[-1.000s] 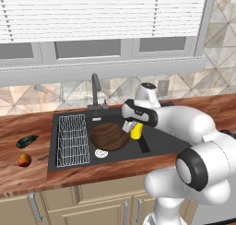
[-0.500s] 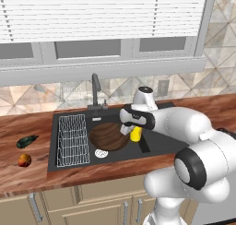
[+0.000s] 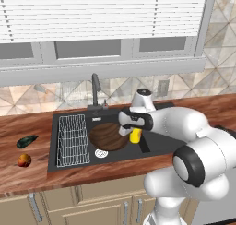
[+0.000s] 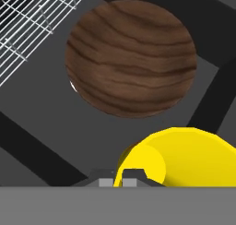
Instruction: Remove the eggplant and peach from the sink. Then move the bowl and cup from the counter to the sink for washing.
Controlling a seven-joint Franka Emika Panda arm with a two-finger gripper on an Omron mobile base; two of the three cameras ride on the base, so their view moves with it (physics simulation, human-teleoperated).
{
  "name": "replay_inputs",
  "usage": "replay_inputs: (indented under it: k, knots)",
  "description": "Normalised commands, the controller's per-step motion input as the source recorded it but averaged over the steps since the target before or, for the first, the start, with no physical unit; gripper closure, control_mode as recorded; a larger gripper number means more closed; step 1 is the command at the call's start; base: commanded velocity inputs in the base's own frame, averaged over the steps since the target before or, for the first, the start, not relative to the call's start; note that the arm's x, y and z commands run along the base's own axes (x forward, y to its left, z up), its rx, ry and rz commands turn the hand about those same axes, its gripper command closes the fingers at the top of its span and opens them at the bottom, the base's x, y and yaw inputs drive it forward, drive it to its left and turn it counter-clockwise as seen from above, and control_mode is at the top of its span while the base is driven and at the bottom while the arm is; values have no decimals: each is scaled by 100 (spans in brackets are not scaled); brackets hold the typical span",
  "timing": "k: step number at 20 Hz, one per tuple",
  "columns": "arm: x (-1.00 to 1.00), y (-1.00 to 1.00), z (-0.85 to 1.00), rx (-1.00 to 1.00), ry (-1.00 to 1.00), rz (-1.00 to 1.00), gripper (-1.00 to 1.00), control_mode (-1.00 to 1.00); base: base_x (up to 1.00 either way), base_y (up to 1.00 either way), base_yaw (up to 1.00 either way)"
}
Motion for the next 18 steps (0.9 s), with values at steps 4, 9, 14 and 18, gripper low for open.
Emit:
replay_inputs:
  k: [4, 9, 14, 18]
  knots:
    - [0, 5, -9, 0, 0, -4, 100, -100, 0, 0, 0]
    - [0, 1, -10, 0, 0, -5, 100, -100, 0, 0, 0]
    - [0, 0, -10, 0, 0, -4, 100, -100, 0, 0, 0]
    - [0, 0, -10, 0, 0, -5, 100, -100, 0, 0, 0]
